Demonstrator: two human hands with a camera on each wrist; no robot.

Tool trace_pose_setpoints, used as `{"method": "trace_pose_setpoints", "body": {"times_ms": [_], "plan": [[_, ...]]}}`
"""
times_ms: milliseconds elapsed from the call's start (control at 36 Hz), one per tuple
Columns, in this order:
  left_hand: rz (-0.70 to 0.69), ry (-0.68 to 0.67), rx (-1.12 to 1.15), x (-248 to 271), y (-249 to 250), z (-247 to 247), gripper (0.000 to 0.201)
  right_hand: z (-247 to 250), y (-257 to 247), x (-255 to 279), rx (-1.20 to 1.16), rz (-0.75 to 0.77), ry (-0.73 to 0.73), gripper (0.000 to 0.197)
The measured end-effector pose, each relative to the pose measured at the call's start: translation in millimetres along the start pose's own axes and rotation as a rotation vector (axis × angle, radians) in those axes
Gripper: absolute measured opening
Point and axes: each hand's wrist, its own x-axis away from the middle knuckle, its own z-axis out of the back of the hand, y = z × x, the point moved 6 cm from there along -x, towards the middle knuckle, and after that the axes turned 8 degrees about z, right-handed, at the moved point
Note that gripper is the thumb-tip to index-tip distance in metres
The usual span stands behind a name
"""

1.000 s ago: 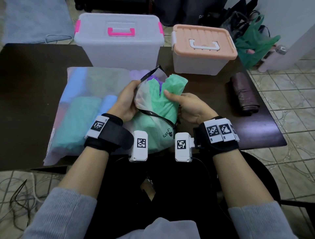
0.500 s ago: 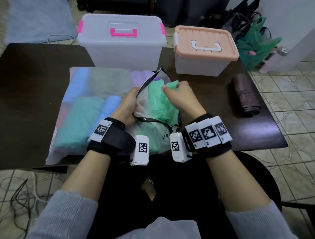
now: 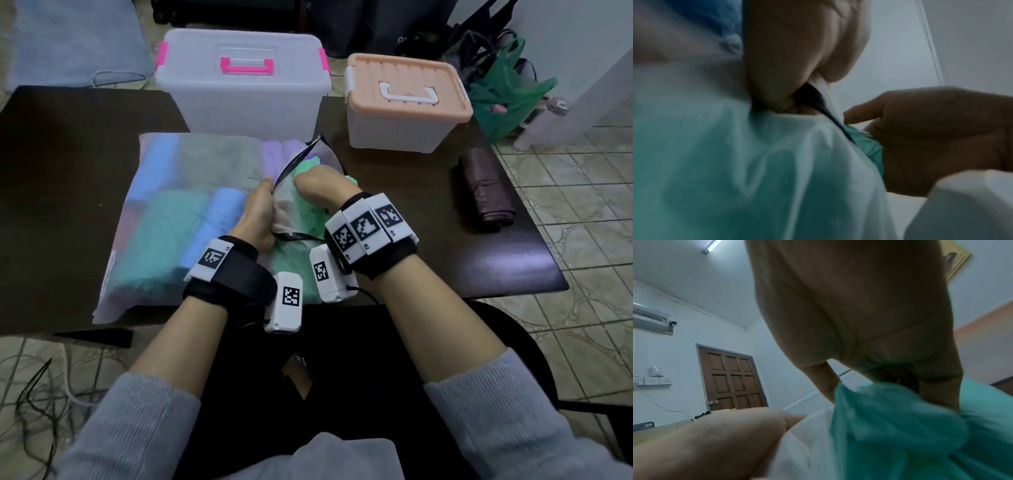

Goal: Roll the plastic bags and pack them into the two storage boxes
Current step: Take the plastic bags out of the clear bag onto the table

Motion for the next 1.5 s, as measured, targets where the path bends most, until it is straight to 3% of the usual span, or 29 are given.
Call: {"method": "trace_pose_setpoints", "body": {"times_ms": [167,250,389,500,639,750,833,944,1000,1055,1139,1250,1417,1500], "plan": [[0.007,-0.030,0.034,4,0,3,0.033,1,-3,-2,0.069,0.059,-0.116,0.038],[0.059,-0.086,0.090,7,-3,2,0.043,0,0,-4,0.089,0.072,-0.182,0.041],[0.125,-0.183,0.118,10,-4,-2,0.049,-6,8,-12,0.054,0.087,-0.092,0.043],[0.154,-0.264,0.141,14,-4,-7,0.052,-12,19,-20,-0.194,0.065,-0.032,0.044],[0.124,-0.238,0.130,12,-4,-5,0.048,5,28,-16,-0.596,0.081,0.061,0.015],[0.102,-0.202,0.115,11,-3,-1,0.046,40,44,-11,-0.886,0.077,0.236,0.029],[0.079,-0.207,0.121,6,-3,0,0.040,70,60,-4,-0.966,0.082,0.387,0.028],[0.044,-0.211,0.119,5,-3,0,0.035,116,92,13,-0.870,0.110,0.621,0.027],[0.039,-0.221,0.108,5,-4,-1,0.035,138,114,21,-0.689,0.093,0.708,0.029],[0.041,-0.228,0.081,7,-4,-3,0.036,157,140,29,-0.369,-0.010,0.738,0.050],[0.045,-0.223,0.053,8,-4,-4,0.037,177,187,44,0.030,-0.272,0.698,0.063],[0.053,-0.230,0.042,10,-4,-4,0.040,175,247,55,0.190,-0.498,0.589,0.065],[0.041,-0.228,0.067,13,-4,-5,0.036,157,280,42,0.216,-0.609,0.494,0.076],[0.038,-0.243,0.077,15,-4,-8,0.052,160,281,33,0.228,-0.639,0.517,0.071]]}}
